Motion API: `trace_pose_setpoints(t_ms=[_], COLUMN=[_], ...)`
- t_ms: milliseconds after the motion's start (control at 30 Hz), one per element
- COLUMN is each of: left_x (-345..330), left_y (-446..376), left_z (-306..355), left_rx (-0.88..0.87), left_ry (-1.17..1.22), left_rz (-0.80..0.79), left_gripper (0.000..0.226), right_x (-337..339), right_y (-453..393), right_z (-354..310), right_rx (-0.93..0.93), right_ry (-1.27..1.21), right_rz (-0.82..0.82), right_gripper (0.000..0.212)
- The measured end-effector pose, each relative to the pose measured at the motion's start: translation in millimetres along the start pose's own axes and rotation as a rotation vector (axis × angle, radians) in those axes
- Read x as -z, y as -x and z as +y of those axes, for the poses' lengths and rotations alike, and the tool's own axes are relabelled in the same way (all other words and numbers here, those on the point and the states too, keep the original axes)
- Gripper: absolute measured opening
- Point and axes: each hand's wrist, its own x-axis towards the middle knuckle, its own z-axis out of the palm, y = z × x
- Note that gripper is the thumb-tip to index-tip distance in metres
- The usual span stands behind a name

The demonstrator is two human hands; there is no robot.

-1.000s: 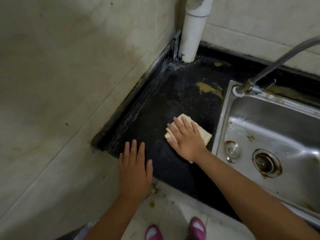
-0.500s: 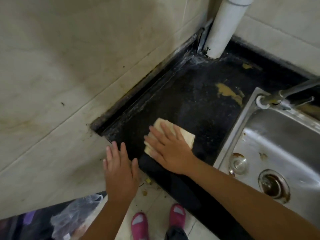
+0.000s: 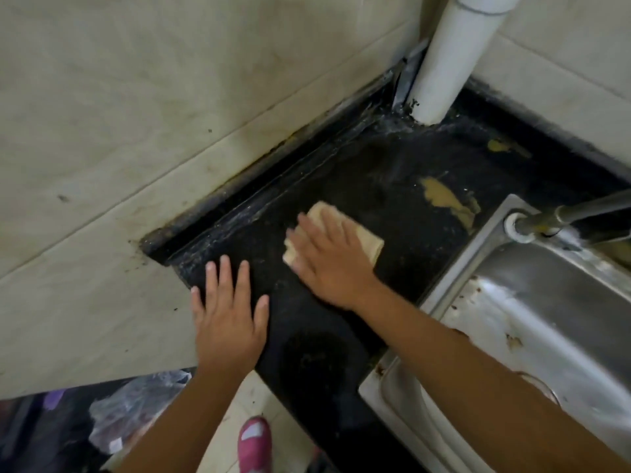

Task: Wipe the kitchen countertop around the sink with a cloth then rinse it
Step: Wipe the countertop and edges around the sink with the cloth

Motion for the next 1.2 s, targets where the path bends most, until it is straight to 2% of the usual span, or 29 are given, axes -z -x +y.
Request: trace_pose_setpoints(t_ms=[67,167,267,467,533,567,700,767,833,867,900,967,1033,1100,1133,1200], left_x=[4.5,9.1,11.0,13.9,13.6,13.1,13.2,12.2,12.8,13.7,14.7,15.5,15.5,11.9,9.5,5.7], left_y=[-3.9,-18.7,-35.4,-55.4,-54.0,-53.5,-53.8,-54.1,-51.1,-48.4,-45.5,-40.2,-35.5,-24.6,-18.7,-10.0], left_z=[3.3,17.2,41.0,59.3,56.7,54.7,51.2,52.8,53.0,51.3,48.4,38.4,23.8,6.5,-1.3,-8.9], left_rx=[-0.022,-0.059,-0.106,-0.116,-0.105,-0.092,-0.048,-0.037,-0.036,-0.037,-0.035,-0.031,-0.025,0.022,0.055,0.116], left_ry=[-0.018,0.015,0.037,0.063,0.049,0.038,0.028,0.042,0.074,0.099,0.127,0.144,0.12,0.091,0.086,0.098], left_rz=[0.004,0.048,0.048,0.011,-0.004,-0.018,-0.063,-0.072,-0.056,-0.034,-0.009,0.042,0.089,0.116,0.117,0.109], left_gripper=[0.076,0.073,0.07,0.087,0.087,0.087,0.075,0.071,0.075,0.08,0.084,0.082,0.073,0.07,0.071,0.075], right_x=[0.0,13.6,28.6,54.5,57.2,54.8,42.6,34.1,25.3,23.6,24.7,36.8,52.0,63.7,61.8,53.8], right_y=[39.0,61.2,42.1,-14.4,-37.9,-51.1,-76.8,-56.7,-16.8,3.6,16.5,20.3,1.0,-32.2,-51.4,-86.7], right_z=[18.3,71.9,112.7,176.1,175.7,169.2,106.6,77.1,72.7,79.4,93.8,137.9,174.9,179.2,170.8,141.3], right_rx=[-0.04,-0.325,-0.671,-1.014,-0.99,-0.914,-0.473,-0.298,-0.092,-0.051,-0.081,-0.292,-0.569,-0.73,-0.735,-0.631], right_ry=[0.009,0.048,-0.022,-0.171,-0.186,-0.161,-0.088,-0.064,-0.027,0.028,0.062,0.058,-0.035,-0.095,-0.097,-0.06], right_rz=[-0.013,-0.029,-0.061,0.009,0.042,0.066,0.02,-0.049,-0.095,-0.094,-0.019,0.045,-0.006,-0.013,0.009,0.032], right_gripper=[0.058,0.061,0.057,0.061,0.065,0.066,0.068,0.071,0.081,0.086,0.088,0.086,0.073,0.064,0.064,0.064])
